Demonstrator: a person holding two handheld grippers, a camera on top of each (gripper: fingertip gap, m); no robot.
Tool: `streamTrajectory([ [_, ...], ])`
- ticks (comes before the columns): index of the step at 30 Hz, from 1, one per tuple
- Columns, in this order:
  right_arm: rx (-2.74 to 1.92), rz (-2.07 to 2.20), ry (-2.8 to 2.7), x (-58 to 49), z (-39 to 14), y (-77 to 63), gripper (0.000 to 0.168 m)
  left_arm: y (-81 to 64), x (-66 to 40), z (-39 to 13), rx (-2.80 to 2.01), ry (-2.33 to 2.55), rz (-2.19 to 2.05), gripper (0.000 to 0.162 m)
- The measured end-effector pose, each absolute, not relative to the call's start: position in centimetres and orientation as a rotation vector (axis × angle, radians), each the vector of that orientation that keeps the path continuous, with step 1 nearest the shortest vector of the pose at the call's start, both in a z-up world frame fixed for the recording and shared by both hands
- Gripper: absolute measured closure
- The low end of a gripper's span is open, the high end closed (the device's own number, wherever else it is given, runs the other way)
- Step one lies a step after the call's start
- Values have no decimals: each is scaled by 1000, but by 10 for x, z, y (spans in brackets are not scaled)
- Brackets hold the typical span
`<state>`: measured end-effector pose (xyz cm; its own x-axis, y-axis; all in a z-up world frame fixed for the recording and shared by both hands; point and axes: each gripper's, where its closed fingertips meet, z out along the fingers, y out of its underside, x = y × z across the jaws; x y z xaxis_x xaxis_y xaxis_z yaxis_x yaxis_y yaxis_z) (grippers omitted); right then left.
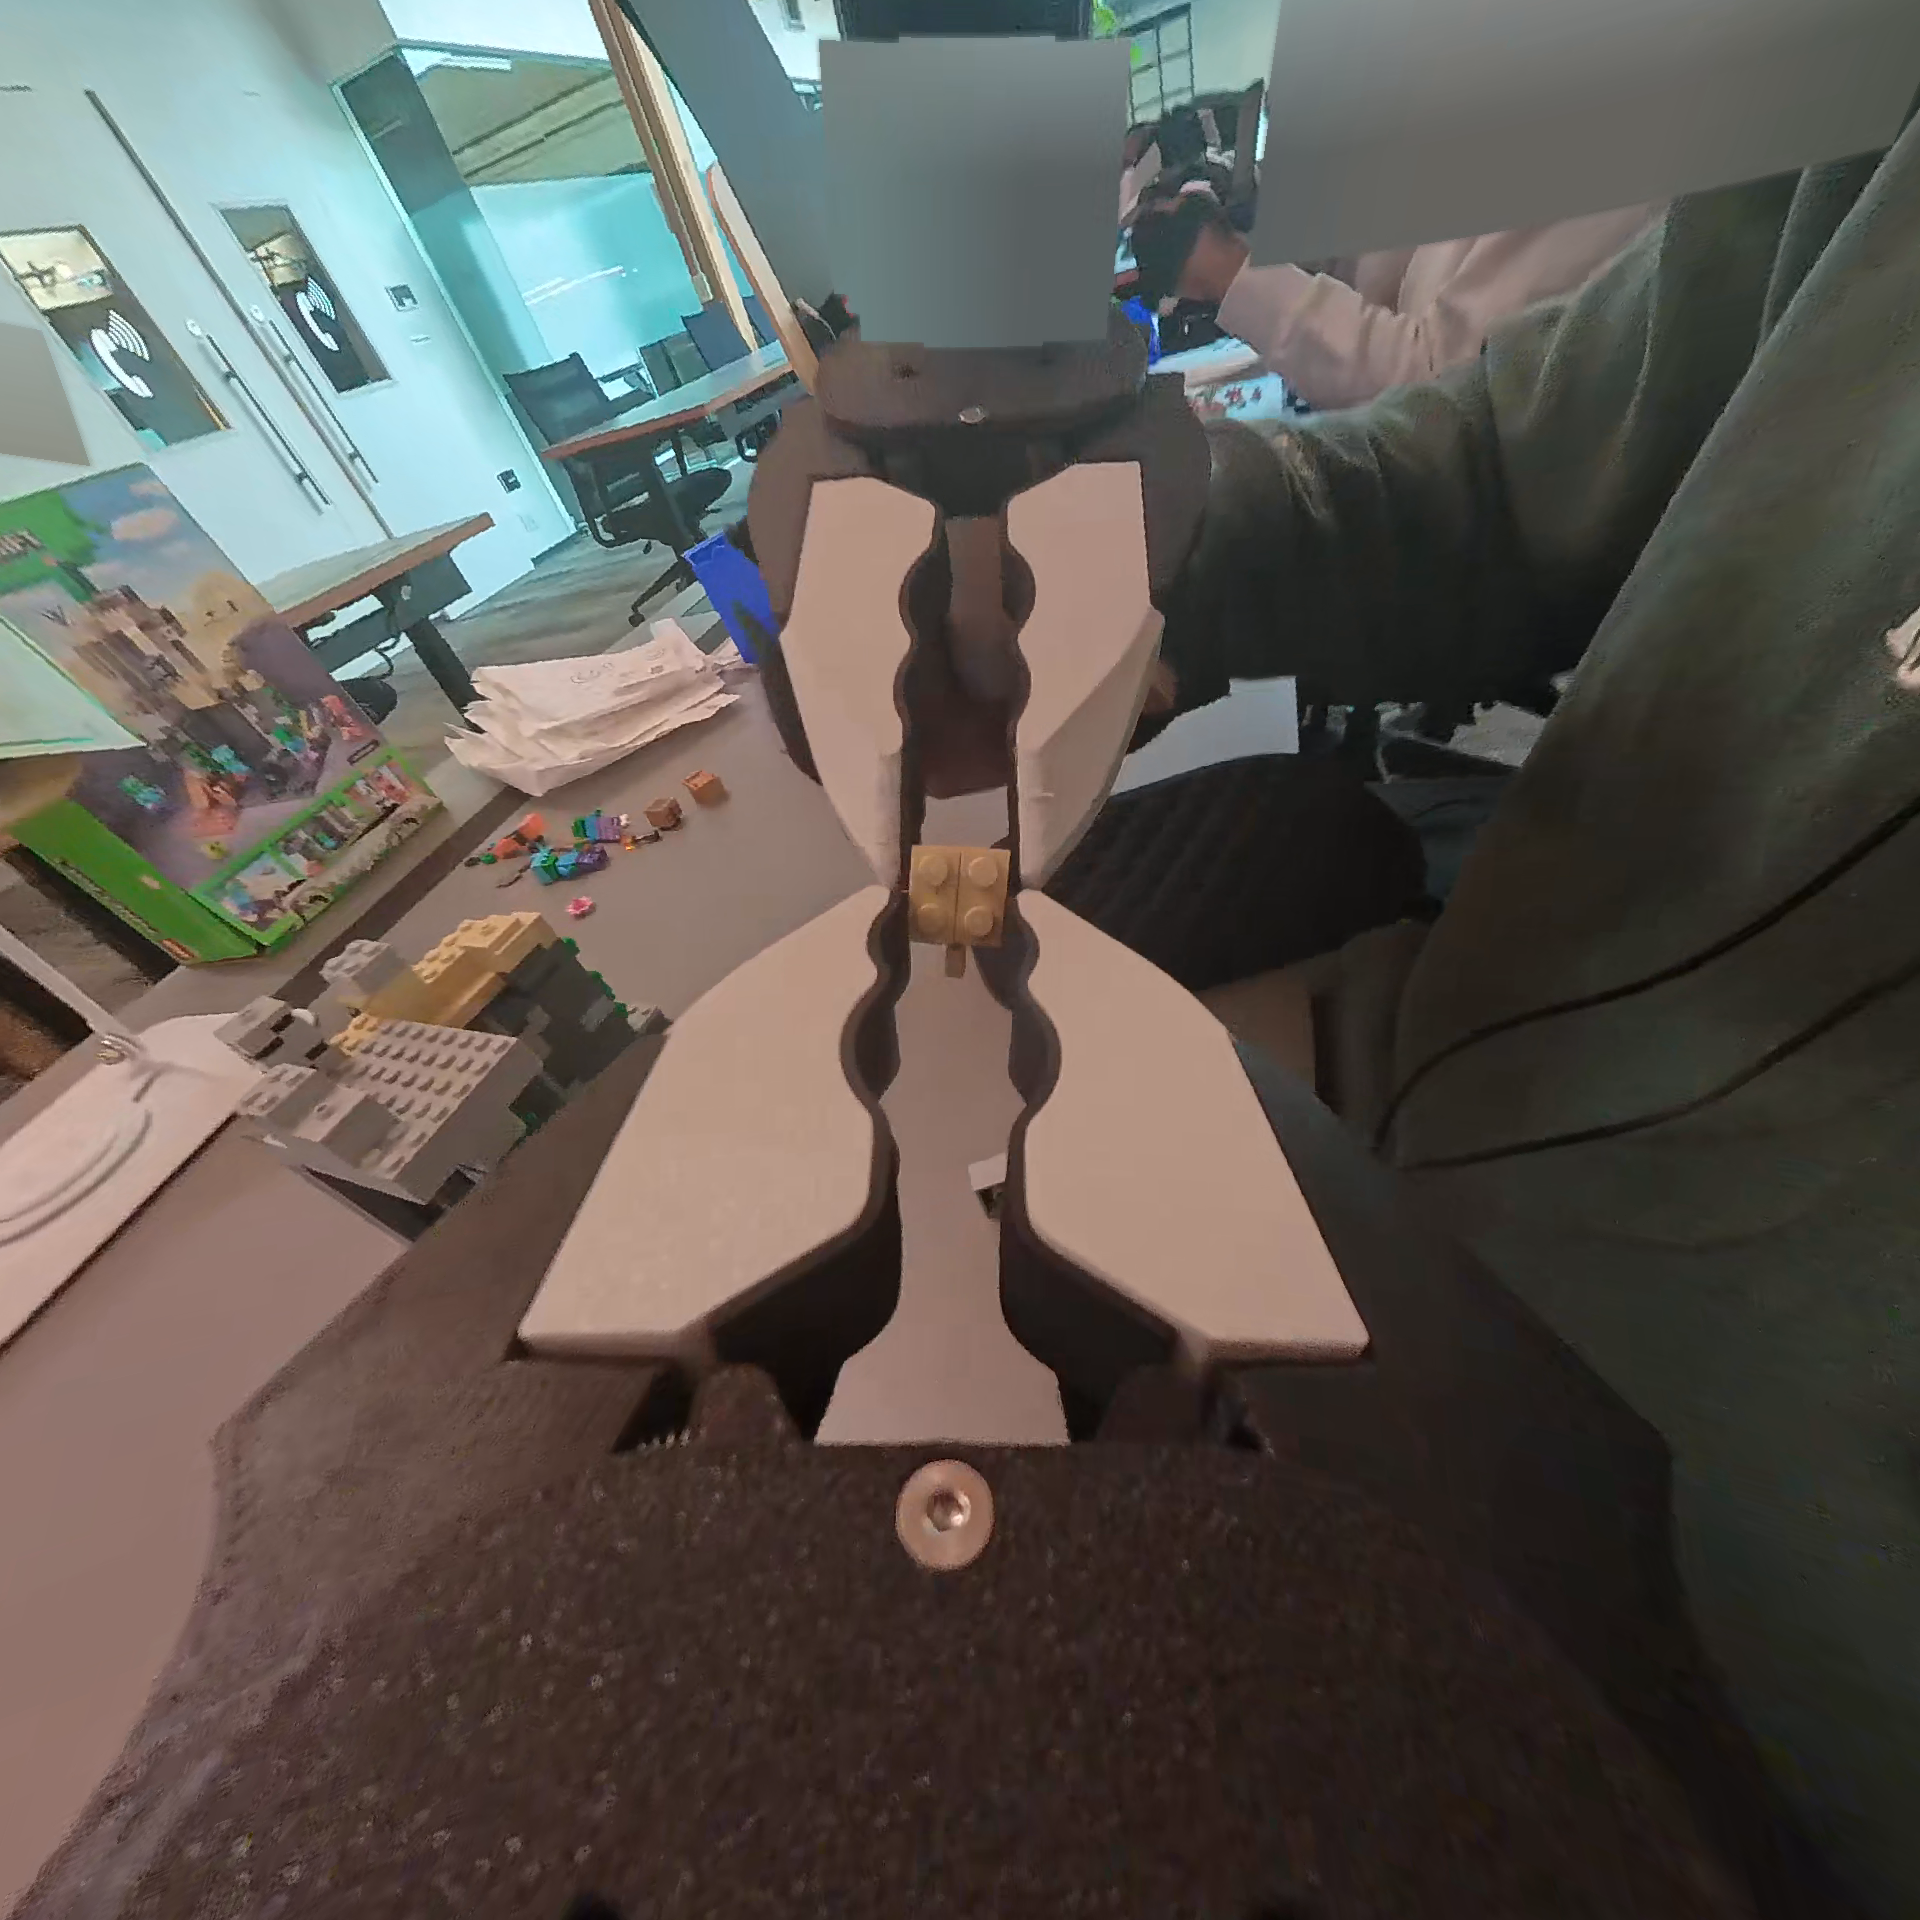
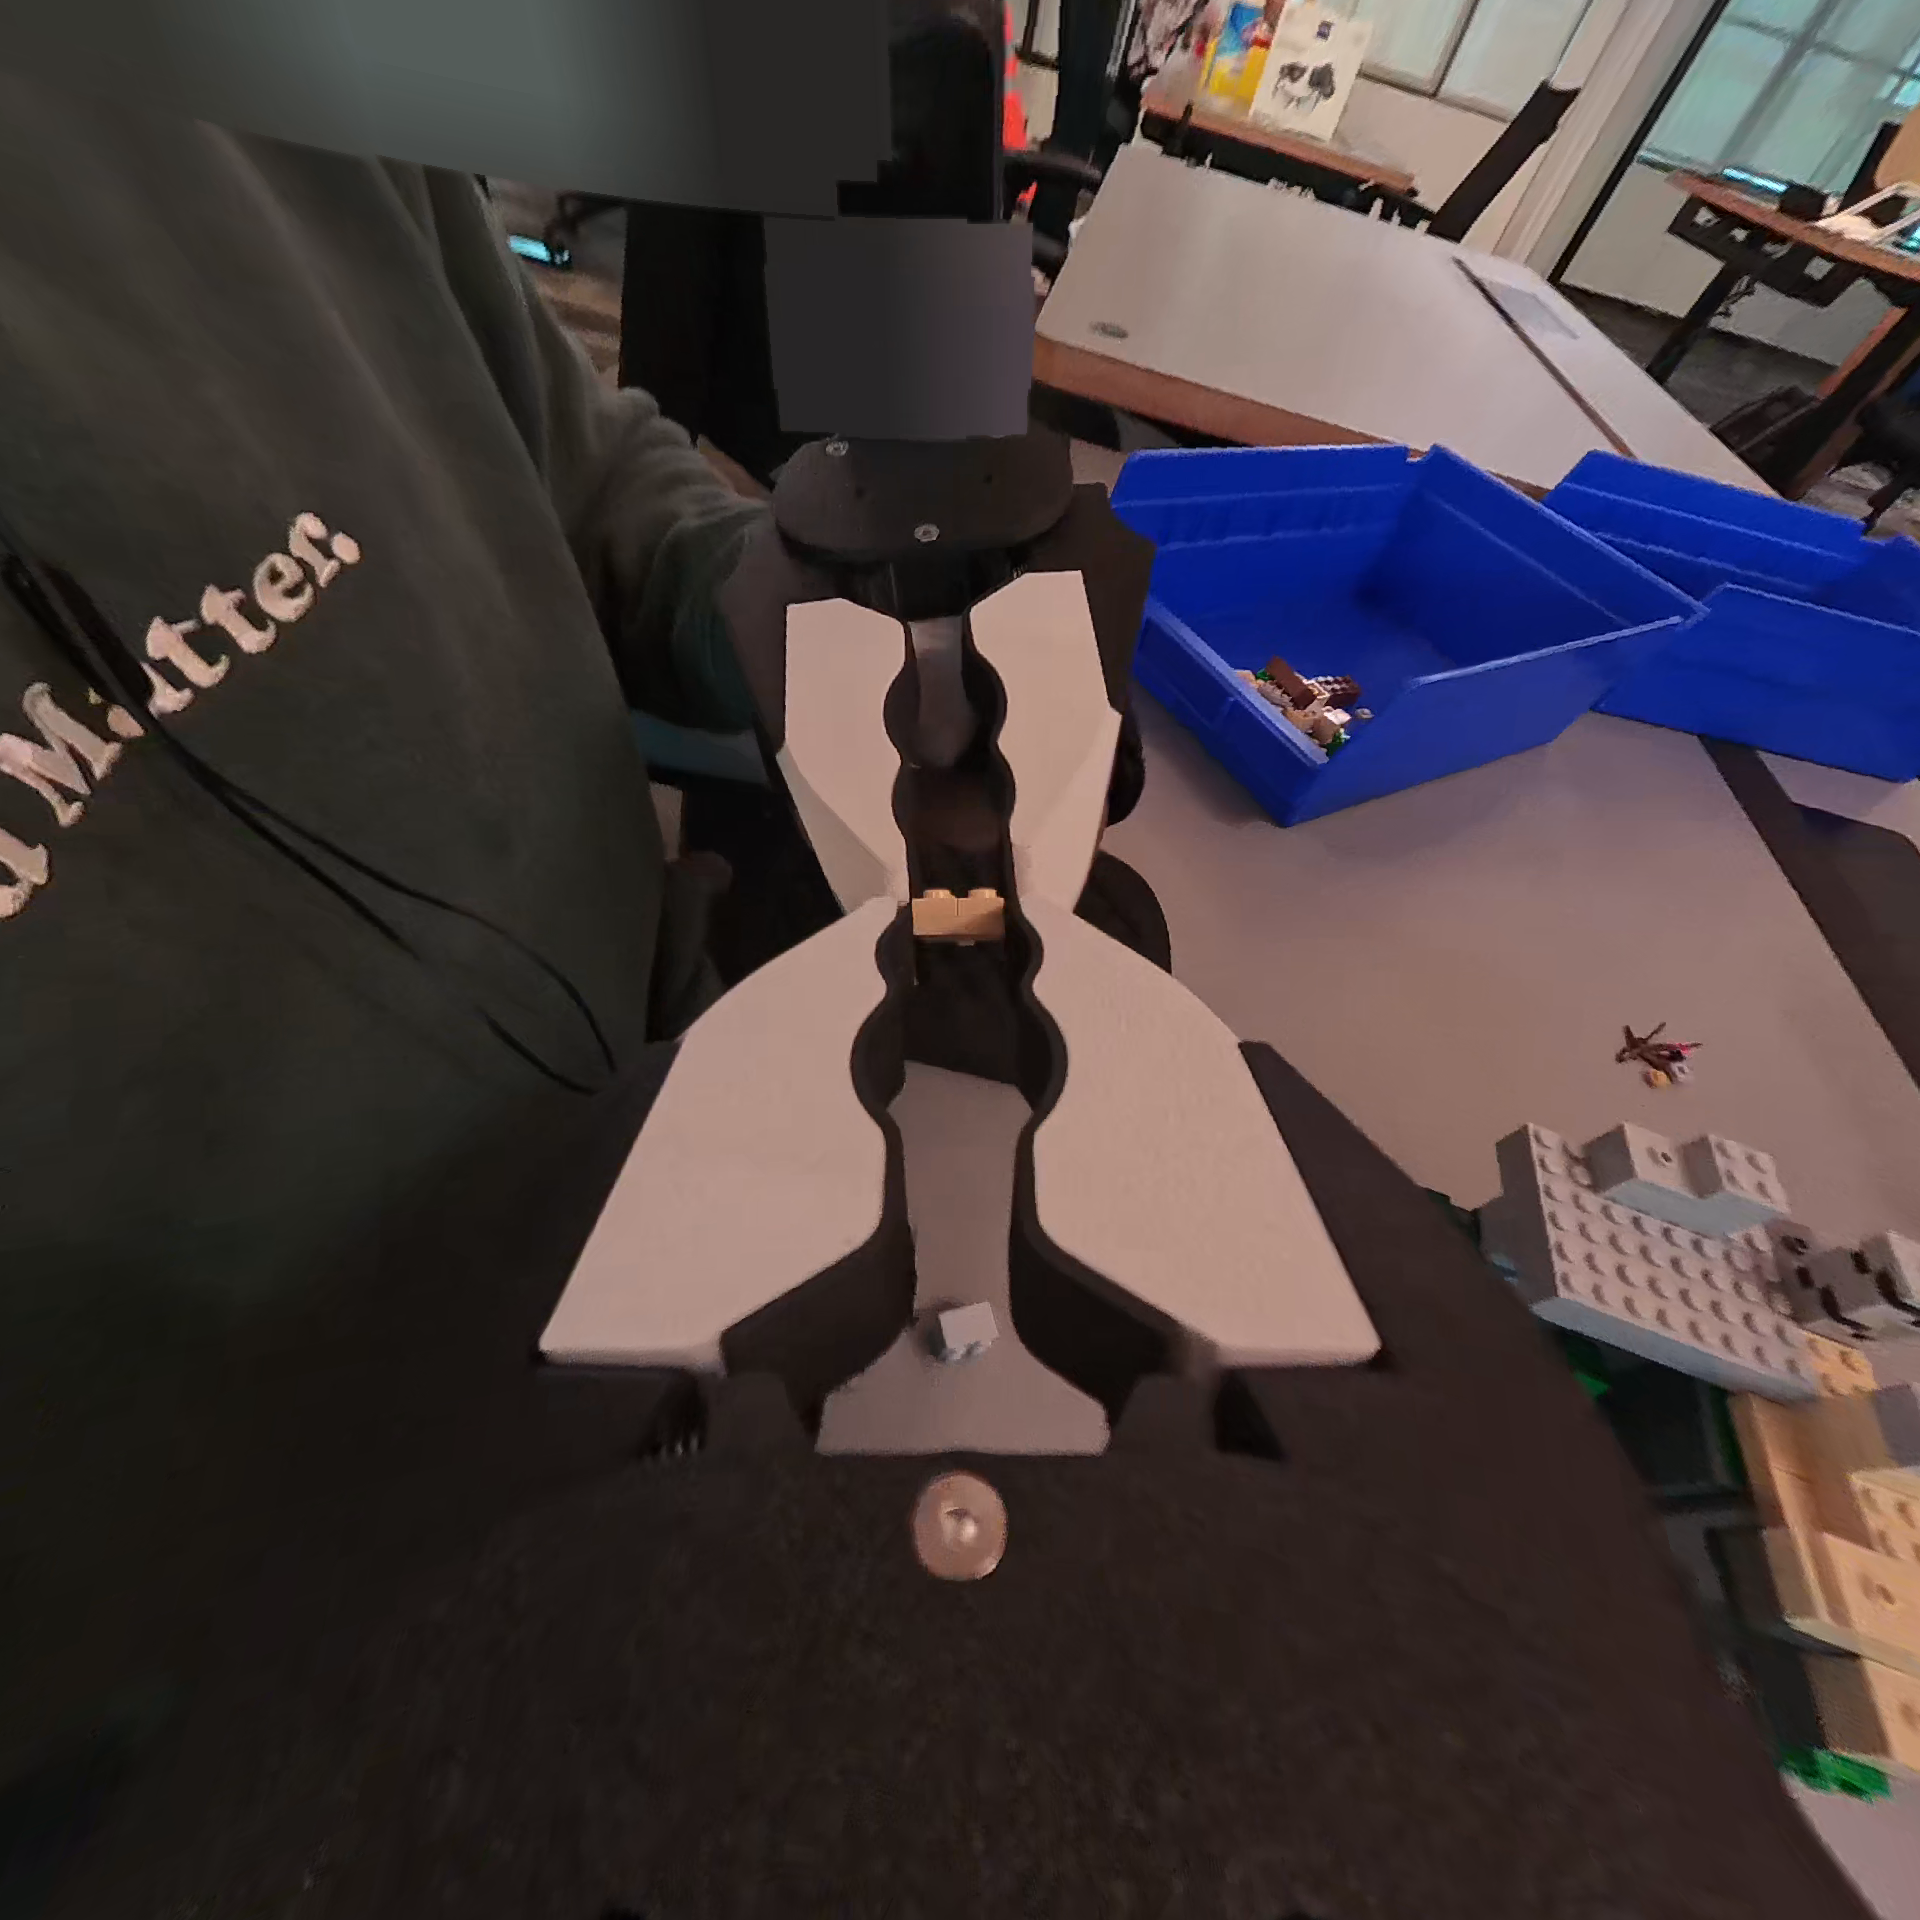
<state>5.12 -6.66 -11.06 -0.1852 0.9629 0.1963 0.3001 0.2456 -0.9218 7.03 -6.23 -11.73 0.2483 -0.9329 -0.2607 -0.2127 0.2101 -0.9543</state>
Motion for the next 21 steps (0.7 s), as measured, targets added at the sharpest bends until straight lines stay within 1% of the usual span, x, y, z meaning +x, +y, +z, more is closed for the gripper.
streamTrajectory([
  [2,-1177,920,-1697,51,-112,-66,152,-61,70,-118,-1266,1250,-684,145],
  [11,-1145,833,-1801,54,-112,-66,151,-62,70,-116,-1253,1269,-685,145],
  [21,-1193,805,-1772,53,-110,-63,153,-59,68,-115,-1270,1270,-645,145],
])
